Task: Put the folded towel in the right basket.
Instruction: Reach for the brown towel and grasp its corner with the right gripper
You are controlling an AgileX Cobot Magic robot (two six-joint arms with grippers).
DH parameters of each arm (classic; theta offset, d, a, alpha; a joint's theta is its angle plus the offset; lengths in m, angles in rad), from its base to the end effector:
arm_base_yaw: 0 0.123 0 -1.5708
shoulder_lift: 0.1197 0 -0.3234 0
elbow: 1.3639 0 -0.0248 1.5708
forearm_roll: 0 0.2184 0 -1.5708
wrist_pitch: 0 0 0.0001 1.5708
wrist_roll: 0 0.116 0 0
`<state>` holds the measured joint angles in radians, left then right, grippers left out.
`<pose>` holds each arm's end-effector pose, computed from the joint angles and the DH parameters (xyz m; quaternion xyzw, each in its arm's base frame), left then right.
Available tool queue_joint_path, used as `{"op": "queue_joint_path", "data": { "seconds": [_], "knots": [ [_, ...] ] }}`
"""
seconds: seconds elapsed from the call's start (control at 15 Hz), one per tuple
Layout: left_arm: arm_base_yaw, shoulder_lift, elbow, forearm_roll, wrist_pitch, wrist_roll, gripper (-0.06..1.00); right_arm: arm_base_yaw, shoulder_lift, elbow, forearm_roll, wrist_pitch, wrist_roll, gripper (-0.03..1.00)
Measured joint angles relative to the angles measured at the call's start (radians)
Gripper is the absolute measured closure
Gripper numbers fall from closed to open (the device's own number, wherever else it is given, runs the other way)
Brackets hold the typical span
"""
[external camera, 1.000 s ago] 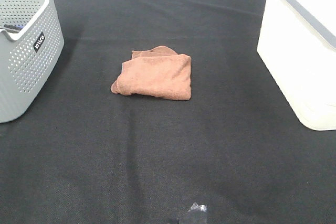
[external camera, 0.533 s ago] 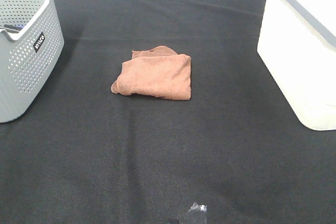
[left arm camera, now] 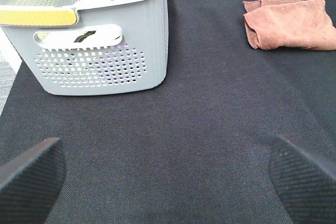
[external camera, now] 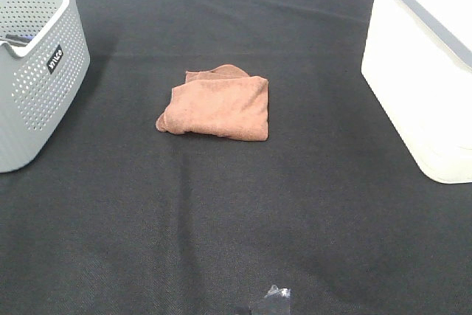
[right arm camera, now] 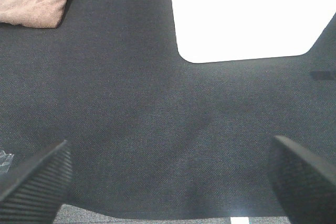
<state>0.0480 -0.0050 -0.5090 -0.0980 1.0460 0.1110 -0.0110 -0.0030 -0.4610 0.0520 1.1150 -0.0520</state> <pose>-0.0503 -0.0123 0.2544 0.0285 0.8442 -0.0065 0.5353 -0.0502 0.0060 0.2342 -0.0192 0.8754 0.0108 0.4829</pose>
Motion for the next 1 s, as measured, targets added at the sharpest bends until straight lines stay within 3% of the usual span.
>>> {"op": "queue_joint_path", "data": {
  "seconds": [1.0],
  "knots": [
    [0.0,0.0,0.0,0.0,0.0,0.0,-0.03,0.0,0.0,0.0,0.0,0.0,0.0,-0.01]
  ]
}}
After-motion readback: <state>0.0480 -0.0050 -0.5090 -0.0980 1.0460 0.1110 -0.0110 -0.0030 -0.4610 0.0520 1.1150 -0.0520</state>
